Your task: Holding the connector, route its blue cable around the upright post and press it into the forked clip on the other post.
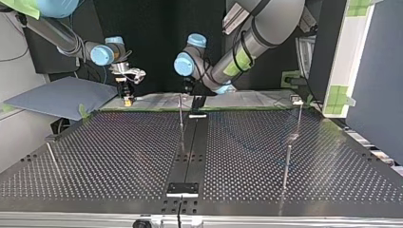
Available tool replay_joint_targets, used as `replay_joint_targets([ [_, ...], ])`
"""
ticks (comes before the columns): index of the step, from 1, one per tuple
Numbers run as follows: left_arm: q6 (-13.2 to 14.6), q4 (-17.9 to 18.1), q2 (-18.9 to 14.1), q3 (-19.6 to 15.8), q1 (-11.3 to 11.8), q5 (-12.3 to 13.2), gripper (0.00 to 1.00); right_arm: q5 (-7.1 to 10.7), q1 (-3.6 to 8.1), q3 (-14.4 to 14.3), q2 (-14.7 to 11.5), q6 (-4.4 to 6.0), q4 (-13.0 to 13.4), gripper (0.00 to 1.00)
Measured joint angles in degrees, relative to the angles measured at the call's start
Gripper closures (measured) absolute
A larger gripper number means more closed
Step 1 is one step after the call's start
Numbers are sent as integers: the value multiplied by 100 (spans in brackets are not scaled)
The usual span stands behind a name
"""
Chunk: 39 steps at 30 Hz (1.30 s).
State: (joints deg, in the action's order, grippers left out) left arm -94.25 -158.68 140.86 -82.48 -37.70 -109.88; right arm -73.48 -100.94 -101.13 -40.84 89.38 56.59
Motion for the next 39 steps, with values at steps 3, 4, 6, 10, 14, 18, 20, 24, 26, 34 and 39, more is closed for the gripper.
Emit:
replay_joint_targets([
  [3, 92, -3, -3, 1, -55, -43, 0, 0, 0, 0, 0, -4, -11, 100],
  [4, 111, -2, -4, 1, -69, -58, 0, 0, 0, 0, 0, -5, -17, 100],
  [6, 137, -1, -4, 1, -92, -81, 0, 0, 0, 0, 0, -6, -25, 100],
  [10, 155, -4, -4, 3, -126, -95, 0, 0, 0, 0, 0, -6, -26, 100],
  [14, 154, 0, -4, 2, -156, -97, 0, 0, 0, 0, 0, -7, -25, 100],
  [18, 153, -2, -4, 1, -174, -98, 0, 0, 0, 1, 0, -6, -24, 100],
  [20, 153, -4, -4, 1, -176, -98, 0, 0, 0, 0, 0, -6, -24, 100],
  [24, 153, -5, -4, -1, -177, -99, 0, 0, 0, 0, 0, -6, -24, 100],
  [26, 151, -6, -4, -1, -179, -99, 0, 0, -1, 1, 0, -6, -25, 100],
  [34, 130, -6, -4, 1, -181, -98, 0, 0, 0, 1, 0, -11, -32, 100],
  [39, 67, -6, -3, 0, -179, -102, 0, 0, 0, 0, 0, -14, -32, 100],
])
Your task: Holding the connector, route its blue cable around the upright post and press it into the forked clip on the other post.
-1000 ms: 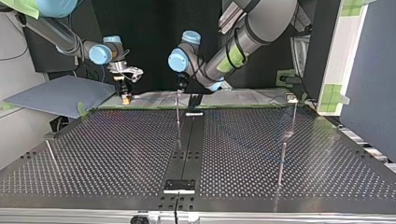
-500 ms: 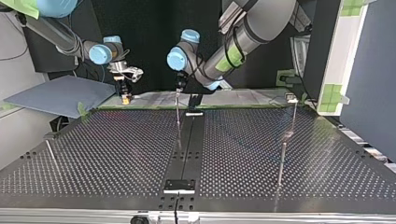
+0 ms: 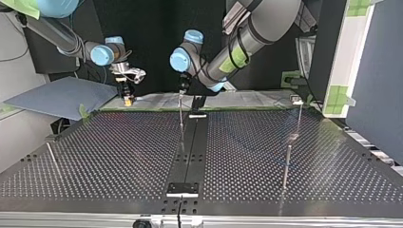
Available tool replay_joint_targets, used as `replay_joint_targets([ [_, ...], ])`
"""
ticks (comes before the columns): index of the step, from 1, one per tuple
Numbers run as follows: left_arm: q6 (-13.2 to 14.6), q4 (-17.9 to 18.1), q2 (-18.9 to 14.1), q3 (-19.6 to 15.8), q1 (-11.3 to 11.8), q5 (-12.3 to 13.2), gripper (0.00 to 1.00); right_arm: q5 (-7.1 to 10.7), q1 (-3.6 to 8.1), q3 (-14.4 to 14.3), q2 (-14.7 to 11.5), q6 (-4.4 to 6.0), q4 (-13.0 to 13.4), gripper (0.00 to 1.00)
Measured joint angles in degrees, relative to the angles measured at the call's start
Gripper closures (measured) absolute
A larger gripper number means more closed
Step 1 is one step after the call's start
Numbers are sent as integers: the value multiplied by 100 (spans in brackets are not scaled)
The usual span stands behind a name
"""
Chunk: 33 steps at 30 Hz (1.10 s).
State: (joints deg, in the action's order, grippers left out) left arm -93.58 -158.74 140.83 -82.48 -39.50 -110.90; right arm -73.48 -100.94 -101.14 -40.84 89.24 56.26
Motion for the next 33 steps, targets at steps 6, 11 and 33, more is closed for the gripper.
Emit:
replay_joint_targets([
  [6, -17, -10, 0, -9, -4, -15, 0, 0, 1, -1, 0, -1, -7, 100],
  [11, -2, -13, -37, -149, -39, -162, 0, 3, 1, -2, 0, -1, -12, 100],
  [33, -417, 806, -1109, -1267, -66, -532, 0, 0, 0, -2, 0, -1, -12, 100],
])
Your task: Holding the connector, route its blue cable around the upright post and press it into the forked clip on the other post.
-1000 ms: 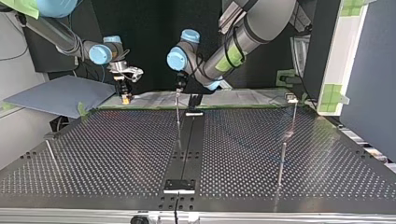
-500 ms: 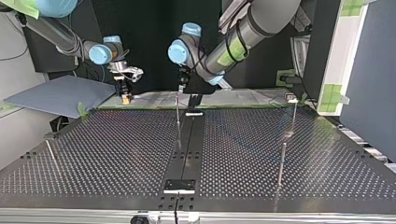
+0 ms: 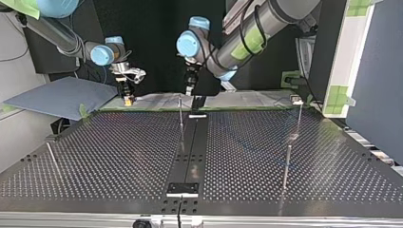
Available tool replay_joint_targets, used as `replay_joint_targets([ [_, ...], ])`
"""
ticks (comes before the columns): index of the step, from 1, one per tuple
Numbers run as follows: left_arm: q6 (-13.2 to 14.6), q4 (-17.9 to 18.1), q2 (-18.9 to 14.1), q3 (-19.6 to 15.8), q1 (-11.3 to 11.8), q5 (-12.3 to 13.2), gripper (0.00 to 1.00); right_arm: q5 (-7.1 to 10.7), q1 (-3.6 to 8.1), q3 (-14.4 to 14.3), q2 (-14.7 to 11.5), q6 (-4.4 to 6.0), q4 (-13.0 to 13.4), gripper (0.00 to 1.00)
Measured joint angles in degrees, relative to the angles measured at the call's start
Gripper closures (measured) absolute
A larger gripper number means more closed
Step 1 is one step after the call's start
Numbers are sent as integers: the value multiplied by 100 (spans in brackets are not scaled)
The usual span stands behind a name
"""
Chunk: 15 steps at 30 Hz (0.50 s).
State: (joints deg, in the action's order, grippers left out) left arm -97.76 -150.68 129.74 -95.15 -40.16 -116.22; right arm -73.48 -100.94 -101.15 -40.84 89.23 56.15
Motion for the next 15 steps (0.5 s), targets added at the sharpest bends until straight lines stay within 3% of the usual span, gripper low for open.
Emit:
replay_joint_targets([
  [15, -297, -239, -699, -698, -4, -568, 0, 0, 0, 1, 0, 0, -11, 100],
])
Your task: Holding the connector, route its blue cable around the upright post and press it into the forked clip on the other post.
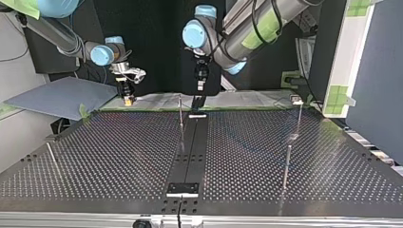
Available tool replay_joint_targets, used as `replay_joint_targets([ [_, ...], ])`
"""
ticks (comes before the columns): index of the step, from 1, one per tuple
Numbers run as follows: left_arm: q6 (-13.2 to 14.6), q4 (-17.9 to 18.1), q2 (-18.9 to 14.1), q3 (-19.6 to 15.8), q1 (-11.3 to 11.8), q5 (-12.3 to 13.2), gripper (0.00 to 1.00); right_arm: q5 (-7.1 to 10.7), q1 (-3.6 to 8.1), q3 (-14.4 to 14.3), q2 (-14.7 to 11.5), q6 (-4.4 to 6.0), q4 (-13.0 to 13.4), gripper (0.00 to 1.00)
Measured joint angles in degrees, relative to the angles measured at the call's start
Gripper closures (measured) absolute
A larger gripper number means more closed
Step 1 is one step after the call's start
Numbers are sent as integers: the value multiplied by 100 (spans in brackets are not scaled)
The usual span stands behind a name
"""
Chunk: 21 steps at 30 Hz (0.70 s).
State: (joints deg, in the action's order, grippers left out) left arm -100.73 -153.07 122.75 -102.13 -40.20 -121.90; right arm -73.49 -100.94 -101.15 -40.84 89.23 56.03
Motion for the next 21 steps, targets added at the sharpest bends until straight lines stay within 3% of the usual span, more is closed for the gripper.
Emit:
replay_joint_targets([
  [7, -140, -3, -333, -333, -9, 21, 0, 0, 0, 1, 0, 0, 2, 100],
  [21, -763, 600, -1061, -1061, 127, 653, 0, 0, 0, 0, 0, 4, 13, 100],
])
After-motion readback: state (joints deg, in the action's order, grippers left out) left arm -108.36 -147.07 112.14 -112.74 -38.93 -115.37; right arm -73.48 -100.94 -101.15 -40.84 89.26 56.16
